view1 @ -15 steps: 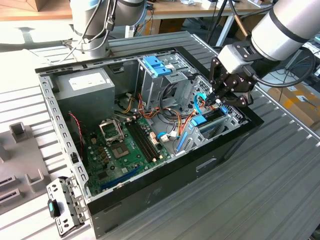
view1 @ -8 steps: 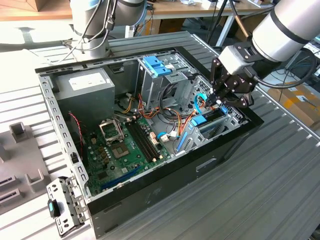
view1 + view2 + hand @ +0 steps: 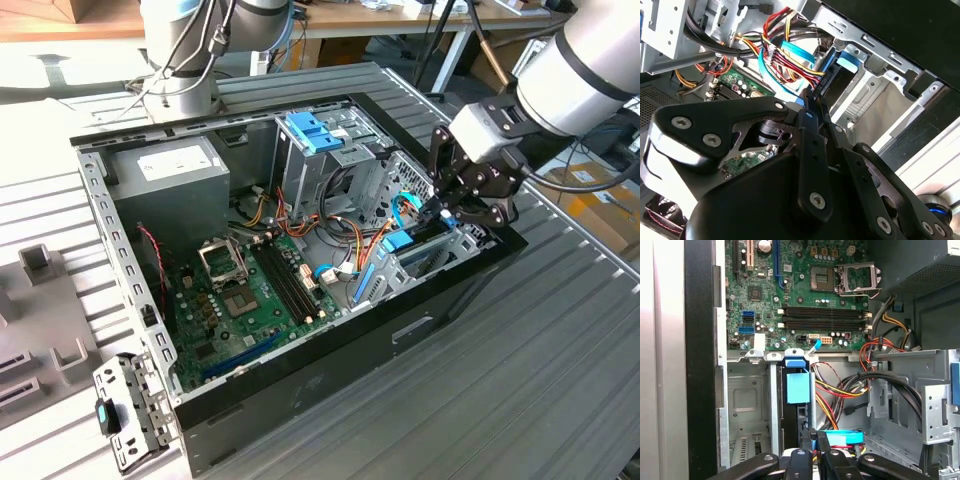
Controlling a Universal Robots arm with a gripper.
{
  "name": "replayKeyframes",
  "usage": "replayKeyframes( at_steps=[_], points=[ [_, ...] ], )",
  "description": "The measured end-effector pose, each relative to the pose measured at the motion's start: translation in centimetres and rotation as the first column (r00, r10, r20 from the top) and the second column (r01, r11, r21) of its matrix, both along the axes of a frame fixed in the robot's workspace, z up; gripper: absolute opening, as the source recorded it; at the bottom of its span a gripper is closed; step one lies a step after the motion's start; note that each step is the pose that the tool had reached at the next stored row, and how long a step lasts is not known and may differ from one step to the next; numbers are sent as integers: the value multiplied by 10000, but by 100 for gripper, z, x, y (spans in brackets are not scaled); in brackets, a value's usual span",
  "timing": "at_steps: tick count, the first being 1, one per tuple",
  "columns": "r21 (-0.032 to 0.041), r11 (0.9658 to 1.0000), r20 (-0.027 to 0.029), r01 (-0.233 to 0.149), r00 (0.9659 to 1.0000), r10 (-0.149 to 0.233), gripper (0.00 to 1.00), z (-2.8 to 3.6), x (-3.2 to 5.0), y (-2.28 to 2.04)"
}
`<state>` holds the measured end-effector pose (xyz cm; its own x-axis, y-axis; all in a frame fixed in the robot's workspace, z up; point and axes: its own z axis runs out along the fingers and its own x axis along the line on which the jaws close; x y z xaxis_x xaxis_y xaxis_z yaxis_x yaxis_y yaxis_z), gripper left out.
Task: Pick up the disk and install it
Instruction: 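Insert the second disk wire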
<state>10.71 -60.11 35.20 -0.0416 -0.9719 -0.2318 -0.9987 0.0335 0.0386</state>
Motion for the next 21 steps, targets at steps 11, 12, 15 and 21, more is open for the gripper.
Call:
replayKeyframes(
  at_steps=[11,12,15,21],
  points=[
    [1,10000,0,0,10000,0,16,-81,0,-24],
    [0,10000,1,0,10000,0,16,-90,0,-26],
    [4,10000,0,0,10000,0,16,-113,0,-32],
    [1,10000,0,0,10000,0,16,-129,0,-42]
  ],
)
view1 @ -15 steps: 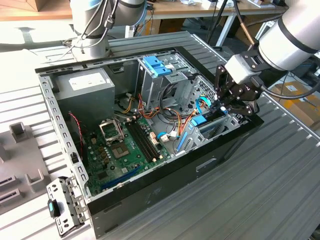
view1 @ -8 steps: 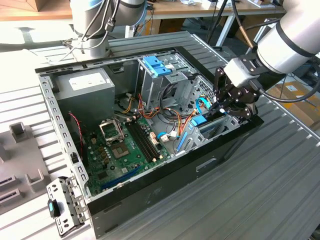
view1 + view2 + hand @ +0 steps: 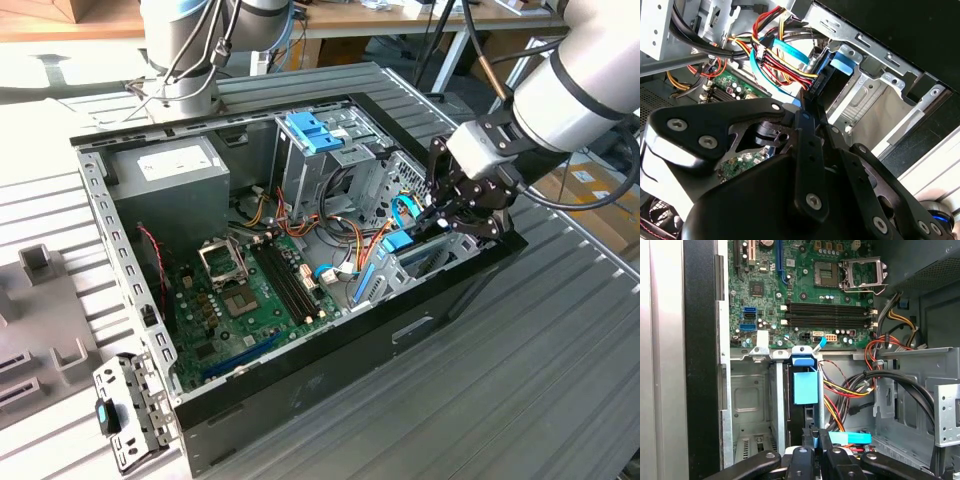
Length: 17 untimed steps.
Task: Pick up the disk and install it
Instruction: 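Insert the second disk wire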
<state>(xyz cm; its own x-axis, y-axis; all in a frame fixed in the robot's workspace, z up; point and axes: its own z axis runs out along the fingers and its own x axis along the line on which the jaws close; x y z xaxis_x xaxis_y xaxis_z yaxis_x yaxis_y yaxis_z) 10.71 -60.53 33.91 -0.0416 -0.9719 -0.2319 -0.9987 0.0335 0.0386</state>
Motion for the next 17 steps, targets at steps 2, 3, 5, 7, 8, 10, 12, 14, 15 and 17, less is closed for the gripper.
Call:
replayKeyframes(
  at_steps=[2,3,5,7,8,10,12,14,15,17],
  points=[
    [0,10000,0,0,10000,0,16,0,0,0],
    [0,10000,0,0,10000,0,16,0,0,0],
    [0,10000,0,0,10000,0,17,-1,0,-1],
    [0,10000,0,0,10000,0,23,-1,0,-1],
    [1,10000,0,0,10000,0,30,-1,0,-1],
    [0,10000,0,0,10000,0,30,-1,0,-2],
    [0,10000,0,0,10000,0,30,-1,0,-2],
    [0,10000,1,0,10000,0,30,-2,0,-3],
    [1,10000,0,0,10000,0,30,-2,0,-2],
    [0,10000,0,0,10000,0,30,-4,0,10]
  ],
)
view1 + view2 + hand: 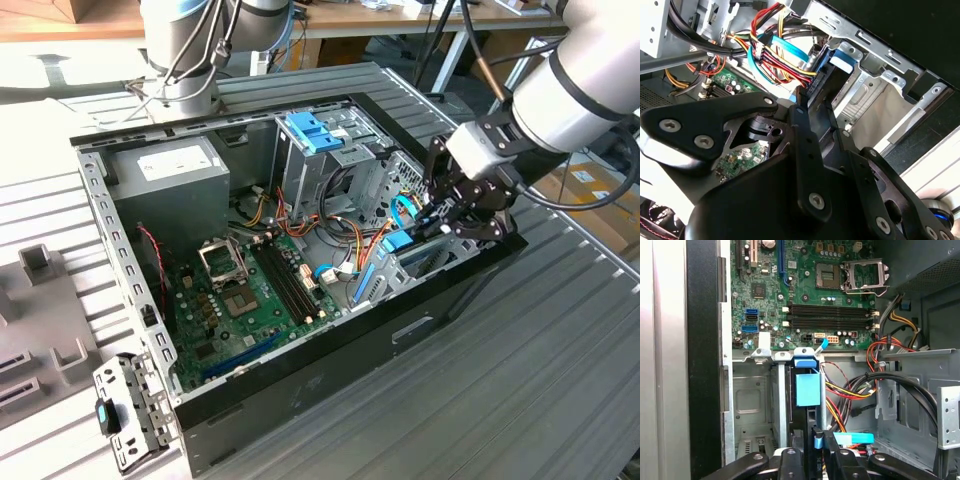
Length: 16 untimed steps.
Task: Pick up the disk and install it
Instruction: 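Insert the second disk wire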
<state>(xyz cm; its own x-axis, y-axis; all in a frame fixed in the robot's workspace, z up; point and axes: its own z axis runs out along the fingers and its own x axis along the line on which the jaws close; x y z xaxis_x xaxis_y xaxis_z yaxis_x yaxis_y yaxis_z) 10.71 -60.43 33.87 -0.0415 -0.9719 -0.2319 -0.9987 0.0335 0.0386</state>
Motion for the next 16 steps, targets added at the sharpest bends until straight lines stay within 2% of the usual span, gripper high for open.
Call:
replayKeyframes(
  at_steps=[6,11,16],
  points=[
    [0,10000,0,0,10000,0,30,-12,-1,97],
    [-1,10000,0,0,10000,0,30,-10,-2,104],
    [0,10000,0,0,10000,0,30,99,-2,104]
  ],
)
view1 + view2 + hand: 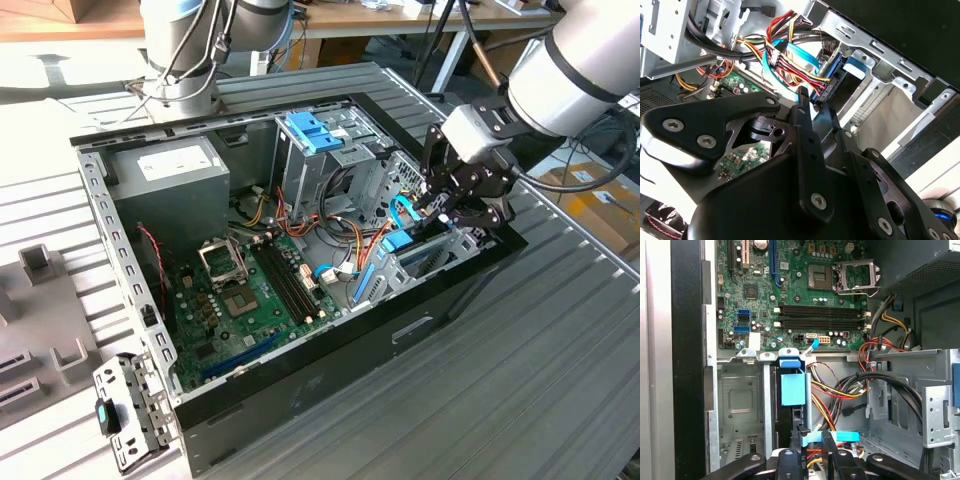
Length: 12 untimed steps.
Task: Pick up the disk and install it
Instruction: 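Insert the second disk wire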
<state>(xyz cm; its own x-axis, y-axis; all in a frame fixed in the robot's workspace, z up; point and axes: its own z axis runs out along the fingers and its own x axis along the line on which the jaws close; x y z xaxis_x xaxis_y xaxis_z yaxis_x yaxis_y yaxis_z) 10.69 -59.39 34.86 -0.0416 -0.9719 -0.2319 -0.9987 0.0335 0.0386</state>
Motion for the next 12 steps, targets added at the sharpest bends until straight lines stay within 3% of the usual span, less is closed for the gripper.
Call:
replayKeyframes(
  at_steps=[6,9,10,11,12],
  points=[
    [1,10000,0,0,10000,0,29,34,0,6],
    [86,10000,-27,1,10000,-1,11,18,8,2],
    [132,9999,-40,1,10000,-1,11,-2,11,-29],
    [133,9999,-56,0,10000,1,11,-48,12,-85],
    [121,9999,-73,1,10000,0,11,-100,14,-108]
  ],
)
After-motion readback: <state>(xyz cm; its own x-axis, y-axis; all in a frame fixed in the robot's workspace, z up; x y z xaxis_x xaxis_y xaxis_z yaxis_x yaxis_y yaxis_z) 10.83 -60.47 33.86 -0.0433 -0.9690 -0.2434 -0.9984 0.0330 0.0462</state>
